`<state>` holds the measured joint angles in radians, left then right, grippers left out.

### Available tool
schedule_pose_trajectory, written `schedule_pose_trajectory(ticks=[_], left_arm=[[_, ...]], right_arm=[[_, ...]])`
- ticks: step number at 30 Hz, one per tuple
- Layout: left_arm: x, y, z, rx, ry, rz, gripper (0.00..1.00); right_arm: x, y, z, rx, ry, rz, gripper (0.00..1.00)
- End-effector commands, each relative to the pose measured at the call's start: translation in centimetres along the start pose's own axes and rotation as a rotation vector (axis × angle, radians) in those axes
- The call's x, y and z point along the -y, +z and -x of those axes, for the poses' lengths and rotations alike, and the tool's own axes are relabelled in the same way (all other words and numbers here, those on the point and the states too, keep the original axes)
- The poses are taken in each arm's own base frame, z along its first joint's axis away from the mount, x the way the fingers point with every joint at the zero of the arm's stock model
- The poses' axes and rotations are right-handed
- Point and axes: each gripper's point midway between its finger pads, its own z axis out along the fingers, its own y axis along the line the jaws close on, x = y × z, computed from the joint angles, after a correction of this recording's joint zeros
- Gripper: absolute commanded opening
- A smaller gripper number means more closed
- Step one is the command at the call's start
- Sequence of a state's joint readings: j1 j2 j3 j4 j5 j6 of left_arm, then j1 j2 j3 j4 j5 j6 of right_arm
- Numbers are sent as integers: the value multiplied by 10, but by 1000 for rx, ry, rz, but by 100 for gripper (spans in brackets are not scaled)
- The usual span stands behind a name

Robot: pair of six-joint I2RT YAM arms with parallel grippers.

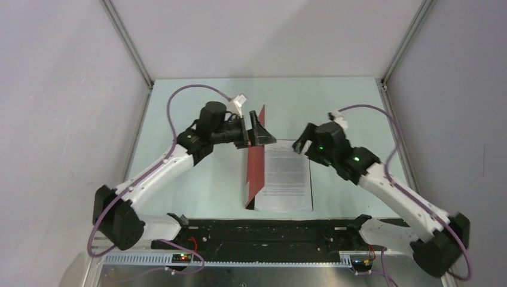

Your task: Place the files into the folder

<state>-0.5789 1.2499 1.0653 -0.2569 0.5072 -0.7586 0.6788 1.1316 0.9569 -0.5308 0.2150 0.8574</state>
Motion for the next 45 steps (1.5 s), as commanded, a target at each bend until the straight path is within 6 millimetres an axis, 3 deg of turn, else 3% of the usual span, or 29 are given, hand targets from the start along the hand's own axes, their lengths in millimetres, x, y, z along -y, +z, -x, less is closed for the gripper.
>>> schedule_pose_trajectory(ticks=[1, 3, 6, 13, 16, 20, 22, 24, 25, 26, 27, 28, 32, 39, 45], left_arm=[[16, 37, 6, 18, 58, -77, 100], [13, 56, 4, 25, 29, -115, 100], [-10, 87, -2, 16, 11, -93, 100], [-73, 134, -30, -51, -11, 10, 100], [-93, 142, -36, -55, -2, 57, 100], [-95, 137, -31, -31, 25, 94, 100], [-92, 126, -20, -12, 64, 139, 100], [-83, 104, -6, 29, 128, 187, 100], [-91, 94, -5, 33, 161, 247, 100], [-81, 81, 5, 67, 190, 250, 100], [-85, 73, 4, 60, 210, 284, 100], [-74, 60, 13, 87, 227, 274, 100], [-68, 16, 20, 126, 253, 339, 100], [-93, -62, 17, 217, 230, 520, 100], [-117, -90, 12, 255, 234, 614, 100]], right_arm=[[53, -47, 35, 158, 18, -134, 87], [64, -65, 43, 199, 35, -139, 88], [75, -85, 46, 231, 54, -139, 89], [92, -97, 40, 226, 63, -183, 90], [91, -95, 38, 211, 58, -183, 91], [89, -83, 32, 172, 43, -187, 92], [85, -75, 30, 154, 38, -177, 92], [81, -70, 29, 140, 31, -168, 93], [78, -66, 30, 140, 22, -159, 95], [74, -63, 29, 130, 15, -144, 98], [70, -59, 31, 130, 5, -132, 99], [65, -57, 31, 126, 4, -116, 99], [56, -45, 31, 114, -5, -97, 99], [29, -25, 29, 107, -35, -23, 100], [18, -8, 19, 60, -43, 2, 100]])
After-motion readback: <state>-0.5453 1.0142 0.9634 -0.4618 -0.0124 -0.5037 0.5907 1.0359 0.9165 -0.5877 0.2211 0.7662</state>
